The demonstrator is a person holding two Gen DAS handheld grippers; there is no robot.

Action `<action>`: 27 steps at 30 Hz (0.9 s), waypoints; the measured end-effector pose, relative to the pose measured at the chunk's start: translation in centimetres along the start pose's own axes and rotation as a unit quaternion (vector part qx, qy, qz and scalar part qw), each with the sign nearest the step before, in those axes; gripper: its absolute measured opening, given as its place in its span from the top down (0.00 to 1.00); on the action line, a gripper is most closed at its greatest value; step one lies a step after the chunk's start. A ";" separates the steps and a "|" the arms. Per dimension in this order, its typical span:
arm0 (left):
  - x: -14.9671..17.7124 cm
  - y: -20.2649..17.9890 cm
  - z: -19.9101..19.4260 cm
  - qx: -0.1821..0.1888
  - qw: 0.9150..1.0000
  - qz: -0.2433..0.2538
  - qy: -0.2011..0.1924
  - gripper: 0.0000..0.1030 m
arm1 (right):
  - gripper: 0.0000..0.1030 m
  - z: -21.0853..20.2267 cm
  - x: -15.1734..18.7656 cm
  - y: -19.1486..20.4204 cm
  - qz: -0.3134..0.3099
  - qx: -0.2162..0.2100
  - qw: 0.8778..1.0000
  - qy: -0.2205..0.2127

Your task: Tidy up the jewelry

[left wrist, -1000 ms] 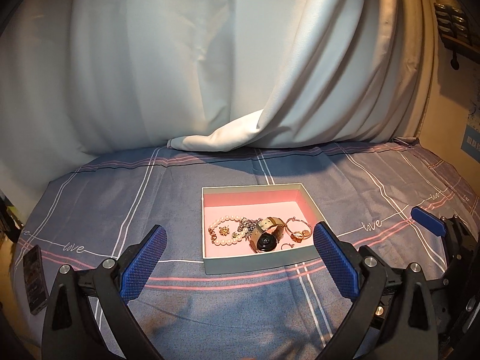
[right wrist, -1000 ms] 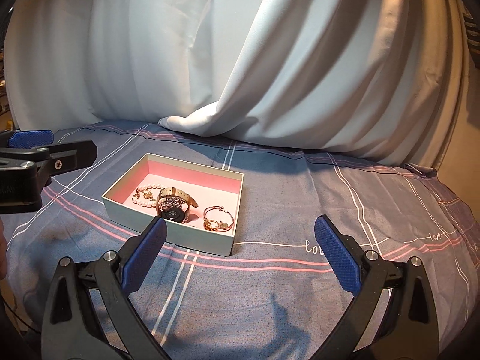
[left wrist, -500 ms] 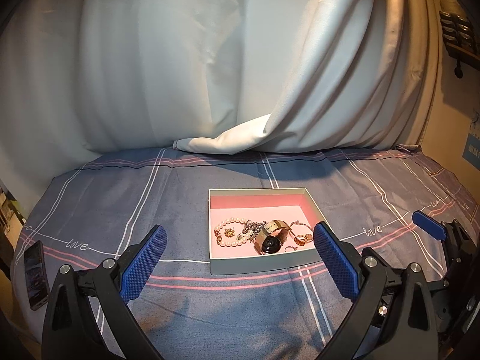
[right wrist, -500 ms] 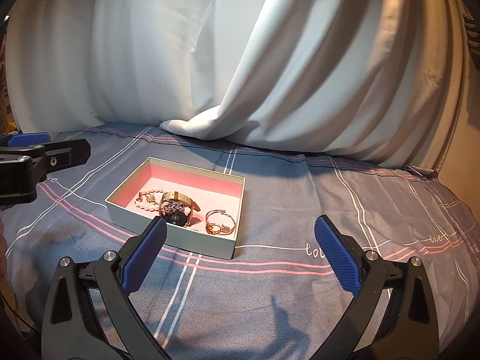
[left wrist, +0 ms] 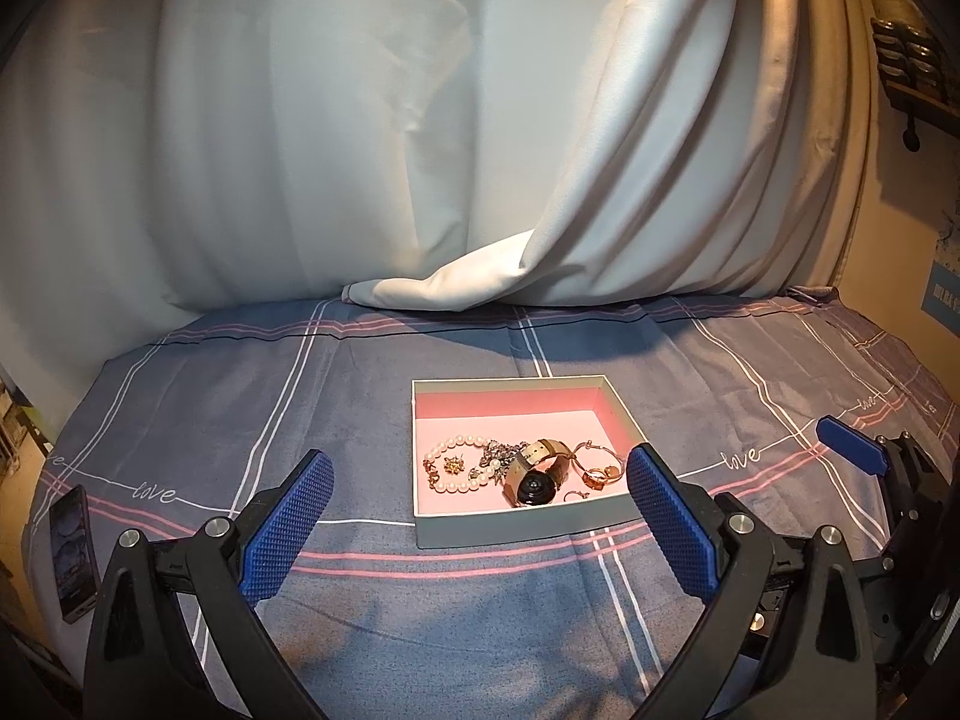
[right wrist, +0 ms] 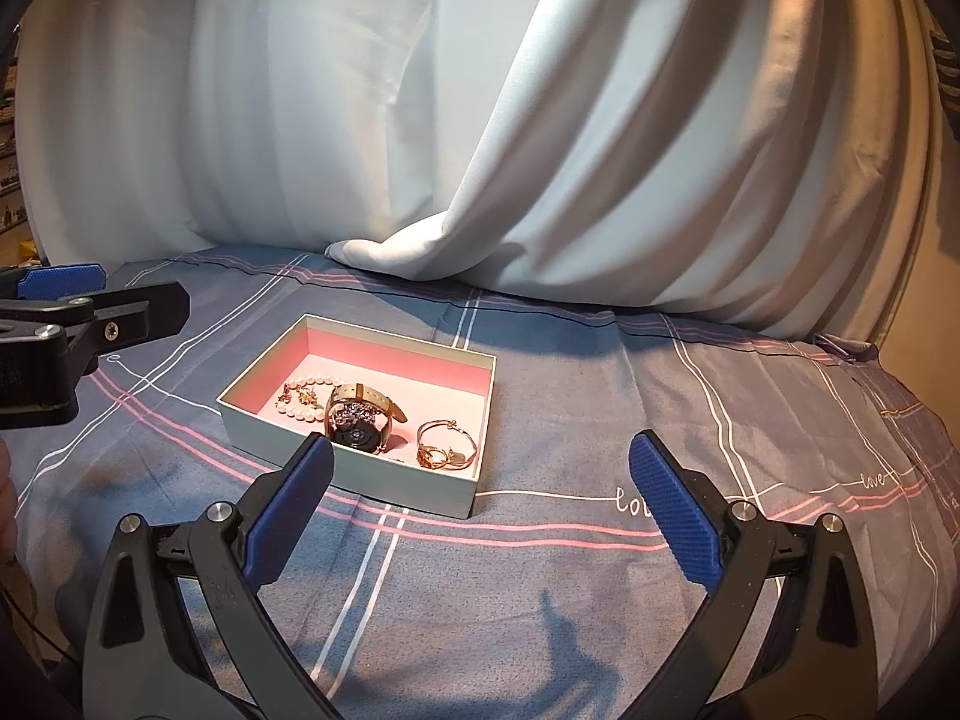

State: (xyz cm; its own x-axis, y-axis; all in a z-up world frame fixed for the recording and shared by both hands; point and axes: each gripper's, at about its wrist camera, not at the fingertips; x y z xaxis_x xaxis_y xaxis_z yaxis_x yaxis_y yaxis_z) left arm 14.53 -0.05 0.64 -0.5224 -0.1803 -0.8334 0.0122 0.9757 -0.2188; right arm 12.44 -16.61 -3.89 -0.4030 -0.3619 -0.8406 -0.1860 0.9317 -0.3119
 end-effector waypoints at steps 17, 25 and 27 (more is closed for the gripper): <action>0.3 -0.1 -0.2 -0.010 1.000 0.001 -0.004 0.06 | 0.06 -0.2 -0.1 0.1 -0.001 -0.003 1.000 -0.004; 0.2 0.2 -0.2 -0.011 1.000 -0.004 0.008 0.06 | 0.06 -0.1 -0.4 0.2 -0.002 -0.005 1.000 -0.004; 0.3 0.4 -0.2 -0.012 1.000 -0.010 0.010 0.06 | 0.06 -0.1 -0.4 0.3 -0.002 -0.006 1.000 -0.004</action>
State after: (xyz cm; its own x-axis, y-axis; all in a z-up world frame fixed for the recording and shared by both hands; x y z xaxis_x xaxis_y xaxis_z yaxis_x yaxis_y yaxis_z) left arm 14.24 0.33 0.38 -0.5389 -0.1967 -0.8191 -0.0175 0.9748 -0.2226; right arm 12.42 -16.22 -3.57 -0.3947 -0.3662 -0.8427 -0.1983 0.9295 -0.3110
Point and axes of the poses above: each gripper's, at about its wrist camera, not at the fingertips, and z roughly the way its jaws point, y to its left, x to its underside, and after that the axes turned 15 degrees about -z, right-handed
